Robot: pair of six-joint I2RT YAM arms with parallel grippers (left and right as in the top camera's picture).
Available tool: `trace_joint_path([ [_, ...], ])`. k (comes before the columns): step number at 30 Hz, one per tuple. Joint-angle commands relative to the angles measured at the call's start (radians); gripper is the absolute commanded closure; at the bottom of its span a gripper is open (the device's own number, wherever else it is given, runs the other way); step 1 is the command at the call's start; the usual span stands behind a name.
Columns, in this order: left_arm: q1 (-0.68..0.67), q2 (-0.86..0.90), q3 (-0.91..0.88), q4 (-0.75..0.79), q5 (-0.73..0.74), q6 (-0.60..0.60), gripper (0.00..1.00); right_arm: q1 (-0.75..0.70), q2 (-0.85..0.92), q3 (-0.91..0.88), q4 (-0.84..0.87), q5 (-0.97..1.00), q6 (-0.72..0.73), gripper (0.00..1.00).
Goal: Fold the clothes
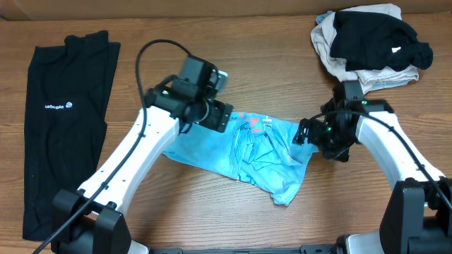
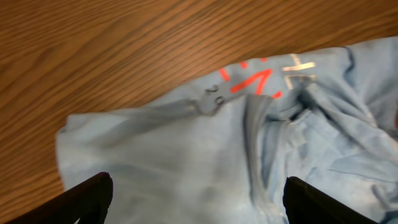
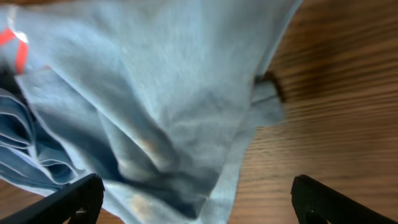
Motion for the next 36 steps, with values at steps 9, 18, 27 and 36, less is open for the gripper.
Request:
trace_joint_path([
  [9,0.041,0.0,0.019,-0.037,-0.006,0.016,0.1,0.006,0.002,-0.243,0.24,-0.139,0.058,0.05],
  [18,0.04,0.0,0.019,-0.056,-0.006,0.014,0.11,0.006,0.002,-0.359,0.352,-0.186,0.087,0.22],
  [27,0.04,0.0,0.019,-0.071,-0.005,-0.016,0.11,0.005,0.002,-0.369,0.372,-0.208,0.085,0.67],
  [36,0.041,0.0,0.019,-0.07,-0.03,-0.015,0.1,-0.163,-0.003,-0.326,0.371,-0.213,0.094,0.96],
])
